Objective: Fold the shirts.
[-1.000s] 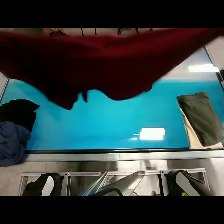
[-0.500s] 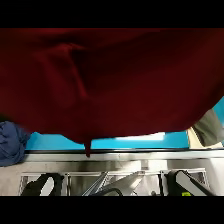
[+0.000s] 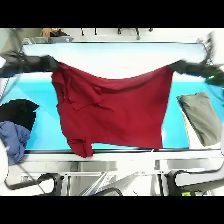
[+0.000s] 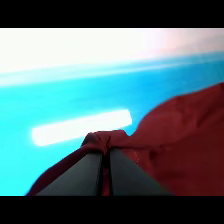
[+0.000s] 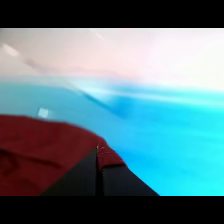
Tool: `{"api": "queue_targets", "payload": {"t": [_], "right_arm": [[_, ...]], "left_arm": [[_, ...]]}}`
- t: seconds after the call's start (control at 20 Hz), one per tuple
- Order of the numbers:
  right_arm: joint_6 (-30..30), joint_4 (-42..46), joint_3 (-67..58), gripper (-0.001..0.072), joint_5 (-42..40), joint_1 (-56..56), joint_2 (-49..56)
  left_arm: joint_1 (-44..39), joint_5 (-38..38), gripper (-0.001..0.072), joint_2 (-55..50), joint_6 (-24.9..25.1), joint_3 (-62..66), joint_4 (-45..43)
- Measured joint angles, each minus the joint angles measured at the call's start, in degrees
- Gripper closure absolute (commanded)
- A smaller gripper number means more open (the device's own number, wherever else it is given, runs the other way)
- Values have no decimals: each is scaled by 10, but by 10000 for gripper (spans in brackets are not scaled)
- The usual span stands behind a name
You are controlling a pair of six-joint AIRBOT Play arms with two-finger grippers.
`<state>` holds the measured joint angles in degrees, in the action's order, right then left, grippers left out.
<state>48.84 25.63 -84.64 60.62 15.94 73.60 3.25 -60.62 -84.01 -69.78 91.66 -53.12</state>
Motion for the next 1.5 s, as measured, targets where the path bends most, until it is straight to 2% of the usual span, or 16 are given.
{"api": "queue_targets", "payload": {"t": [0.05, 0.1, 0.15, 0.3, 0.35, 0.4, 0.45, 0.55, 0.65, 0.9, 1.0, 1.1, 1.25, 1.35, 1.5], "right_arm": [[0, -1, 4, 622, -17, -6, 30], [-5, -5, 5, 466, -28, -10, 54], [-10, -10, 3, 368, -37, -12, 70], [-20, -17, -9, 360, -26, 0, 82], [-20, -14, -11, 386, -9, 11, 76], [-19, -6, -13, 485, 10, 23, 67], [-15, 12, -12, 489, 38, 39, 55], [3, 56, 7, 489, 87, 70, 27], [21, 103, 50, 489, 119, 103, -7], [44, 168, 213, 478, 136, 182, -96], [48, 179, 268, 410, 126, 203, -114], [52, 184, 306, 410, 122, 212, -122], [52, 189, 346, 409, 111, 216, -126], [52, 190, 370, 299, 98, 210, -127], [52, 192, 398, 299, 87, 191, -121]], "left_arm": [[4, 5, 11, -34, 0, 8, 2], [10, 3, 10, -63, -1, 21, 2], [18, -6, 10, -87, -6, 37, 5], [52, -74, 10, -127, -30, 94, 6], [66, -106, 10, -133, -35, 107, 6], [82, -144, 10, -136, -43, 116, 2], [96, -180, 10, -136, -50, 116, -3], [124, -239, 10, -124, -62, 80, -16], [149, -264, 10, -91, -64, -4, -30], [193, -220, 11, 13, -56, -313, -50], [199, -197, 10, 41, -50, -409, -54], [203, -179, 11, 64, -46, -486, -55], [204, -157, 11, 89, -44, -556, -51], [196, -142, 11, 97, -44, -576, -45], [173, -119, 11, 102, -45, -575, -34]]}}
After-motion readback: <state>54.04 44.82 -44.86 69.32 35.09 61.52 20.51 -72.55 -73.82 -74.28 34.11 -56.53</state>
